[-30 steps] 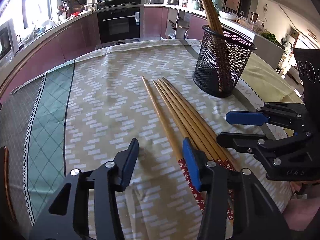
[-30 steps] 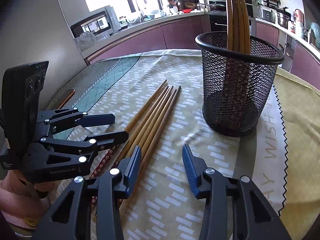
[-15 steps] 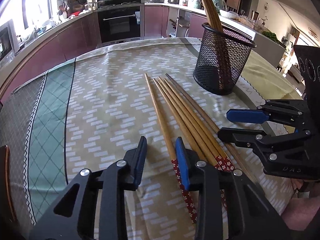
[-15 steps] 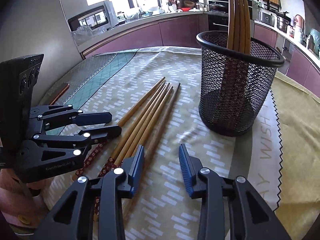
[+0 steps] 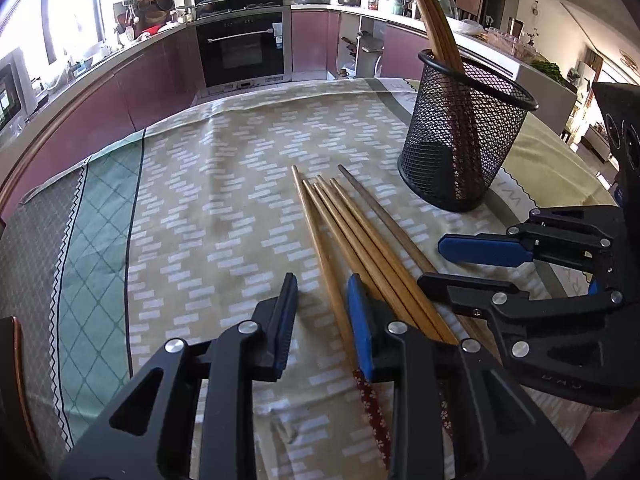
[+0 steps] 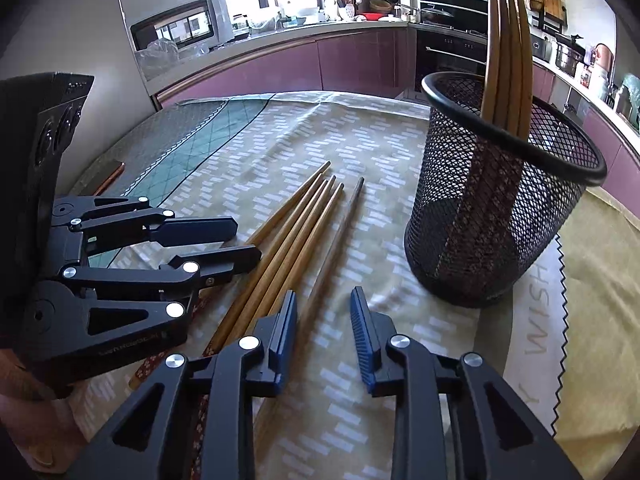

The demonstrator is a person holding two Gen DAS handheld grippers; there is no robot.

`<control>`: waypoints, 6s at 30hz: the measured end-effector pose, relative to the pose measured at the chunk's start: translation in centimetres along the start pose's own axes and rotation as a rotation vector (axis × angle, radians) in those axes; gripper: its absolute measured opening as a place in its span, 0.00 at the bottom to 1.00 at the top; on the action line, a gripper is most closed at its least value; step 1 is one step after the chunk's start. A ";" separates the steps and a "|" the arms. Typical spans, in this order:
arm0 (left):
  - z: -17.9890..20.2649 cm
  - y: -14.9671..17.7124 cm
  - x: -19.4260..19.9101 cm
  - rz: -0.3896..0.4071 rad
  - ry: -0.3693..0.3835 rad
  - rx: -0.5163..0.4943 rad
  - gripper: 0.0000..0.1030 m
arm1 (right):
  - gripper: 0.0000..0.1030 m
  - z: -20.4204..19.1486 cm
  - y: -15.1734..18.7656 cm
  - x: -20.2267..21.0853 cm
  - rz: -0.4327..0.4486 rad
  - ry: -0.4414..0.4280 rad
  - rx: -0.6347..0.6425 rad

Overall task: Organize utensils
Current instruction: 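Close the left tool on a chopstick while the right tool grasps another, then lift both held chopsticks upright and carry them over the mesh cup, then lower both chopsticks into the mesh cup and open both tools, then move both open tools back down to the remaining chopsticks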

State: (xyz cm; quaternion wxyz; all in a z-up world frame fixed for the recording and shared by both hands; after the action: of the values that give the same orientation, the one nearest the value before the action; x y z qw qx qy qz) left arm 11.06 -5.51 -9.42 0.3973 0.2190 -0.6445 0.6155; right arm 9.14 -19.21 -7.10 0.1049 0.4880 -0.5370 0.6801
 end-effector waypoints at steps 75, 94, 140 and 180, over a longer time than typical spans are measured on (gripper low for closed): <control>-0.5 -4.6 11.8 0.238 0.357 0.082 0.07 | 0.06 5.9 -0.8 11.9 0.348 -0.144 -0.117; 1.6 -10.0 13.8 0.363 0.388 0.068 0.07 | 0.06 8.5 -4.4 17.1 0.478 -0.070 -0.101; 4.5 -14.1 3.0 0.130 0.261 -0.011 0.11 | 0.12 13.1 -7.0 8.2 0.251 -0.039 -0.197; -1.9 1.3 6.2 0.162 -0.001 0.102 0.73 | 0.70 1.6 2.6 4.7 0.125 -0.150 -0.076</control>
State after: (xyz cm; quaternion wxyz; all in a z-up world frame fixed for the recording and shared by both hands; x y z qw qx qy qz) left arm 6.89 -2.23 -5.50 0.3342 0.1866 -0.6281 0.6775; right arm 5.87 -23.38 -5.18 0.0401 0.4987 -0.5981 0.6261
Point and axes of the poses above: each gripper's, at about its wrist camera, not at the fingertips, and x roughly against the way its jaws point, z to its right, y to its underside, the point moved 1 cm from there along -x, roughly the way its jaws point, and after that the axes turned 5 degrees about x, right-handed, at the moved point
